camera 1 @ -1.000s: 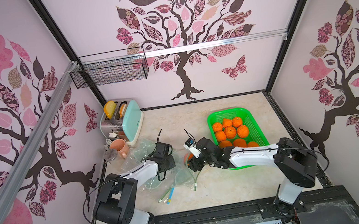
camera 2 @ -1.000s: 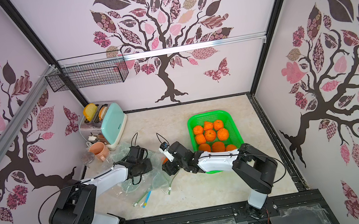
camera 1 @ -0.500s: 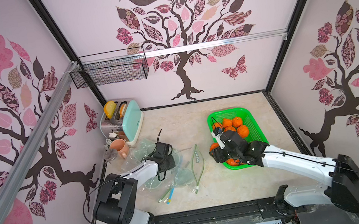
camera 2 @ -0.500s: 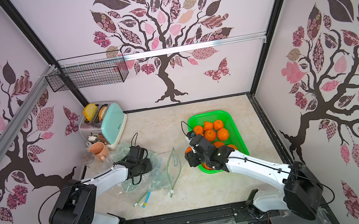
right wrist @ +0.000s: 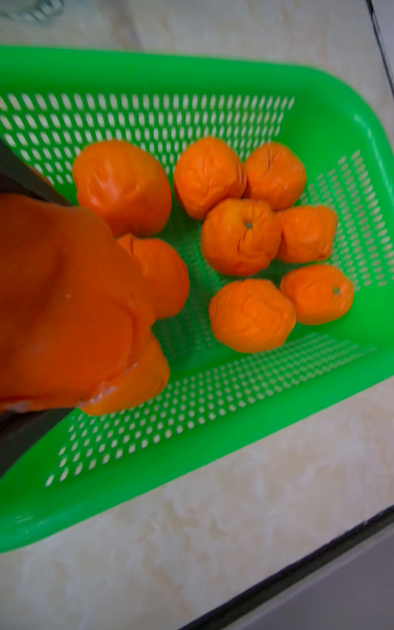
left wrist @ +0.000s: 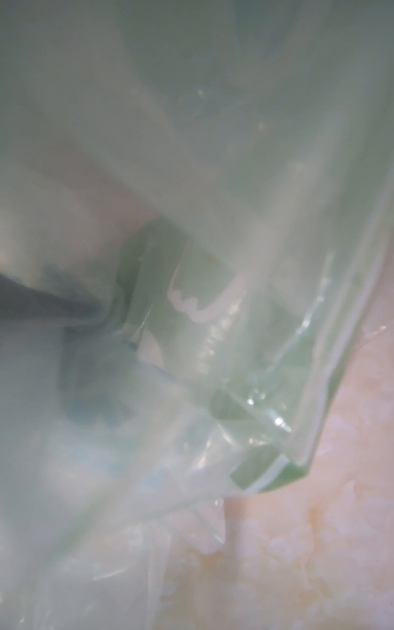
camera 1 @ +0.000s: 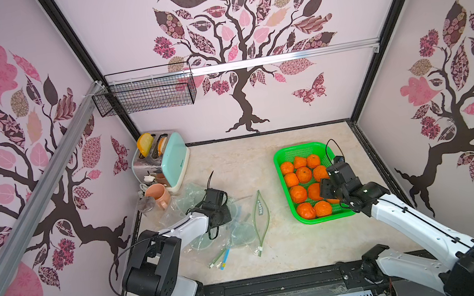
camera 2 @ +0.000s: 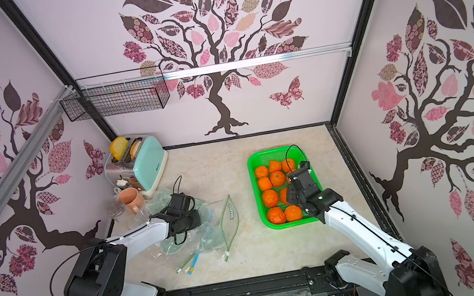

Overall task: Open the zip-top bag and take out the orange
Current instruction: Place the orange in the basket.

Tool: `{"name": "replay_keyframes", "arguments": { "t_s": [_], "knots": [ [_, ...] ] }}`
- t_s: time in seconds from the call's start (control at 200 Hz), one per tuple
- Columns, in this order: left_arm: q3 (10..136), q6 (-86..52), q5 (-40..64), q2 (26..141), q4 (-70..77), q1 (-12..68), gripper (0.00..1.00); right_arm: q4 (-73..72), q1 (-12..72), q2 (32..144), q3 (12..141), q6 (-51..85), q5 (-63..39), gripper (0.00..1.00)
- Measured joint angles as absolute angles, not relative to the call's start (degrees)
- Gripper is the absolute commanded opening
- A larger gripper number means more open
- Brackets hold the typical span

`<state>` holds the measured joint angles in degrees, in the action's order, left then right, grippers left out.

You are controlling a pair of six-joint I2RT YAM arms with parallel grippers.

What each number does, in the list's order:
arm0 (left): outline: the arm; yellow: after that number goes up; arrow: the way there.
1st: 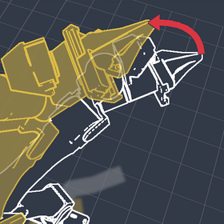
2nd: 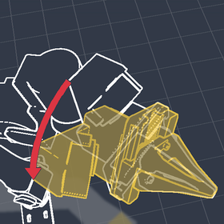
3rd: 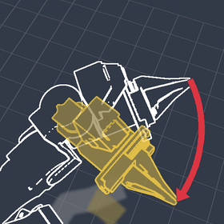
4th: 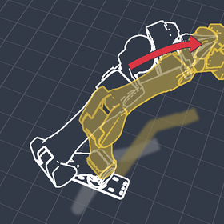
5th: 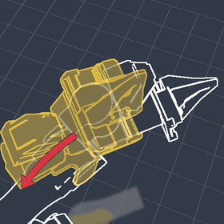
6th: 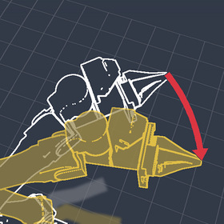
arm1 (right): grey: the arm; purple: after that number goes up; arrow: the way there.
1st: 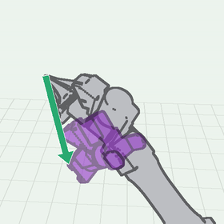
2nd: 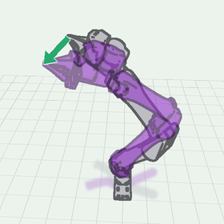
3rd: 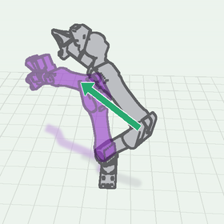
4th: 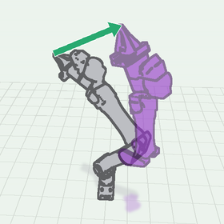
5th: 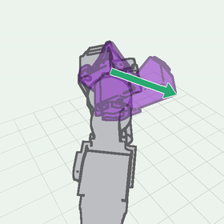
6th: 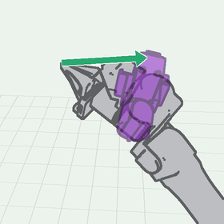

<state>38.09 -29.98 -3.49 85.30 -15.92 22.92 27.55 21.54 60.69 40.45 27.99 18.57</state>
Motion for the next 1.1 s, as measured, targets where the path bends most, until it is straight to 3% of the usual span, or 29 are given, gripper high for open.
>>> {"name": "replay_keyframes", "arguments": {
  "t_s": [0.31,0.445,0.705,0.79,0.91,1.1],
  "knots": [
    [37.98,-29.98,-3.53,85.14,-15.97,22.98,0.00,31.11,21.50,63.40,39.59,35.09,20.51,0.61],
    [37.98,-29.98,-3.55,85.14,-16.01,22.98,0.00,33.10,21.28,62.02,38.28,37.60,21.52,0.70],
    [37.98,-29.98,-3.64,85.12,-16.08,23.20,0.00,35.70,21.23,61.71,37.63,40.58,23.00,0.96],
    [37.98,-29.98,-3.66,85.12,-16.10,23.27,0.00,36.71,21.23,60.36,37.63,40.77,23.81,0.95],
    [37.98,-29.98,-3.68,85.12,-16.12,23.29,0.00,38.61,21.23,57.87,38.52,40.36,24.86,0.86],
    [37.98,-29.98,-3.70,85.06,-16.14,23.29,0.00,37.78,21.21,53.63,39.99,37.01,23.57,0.84]
  ]
}}
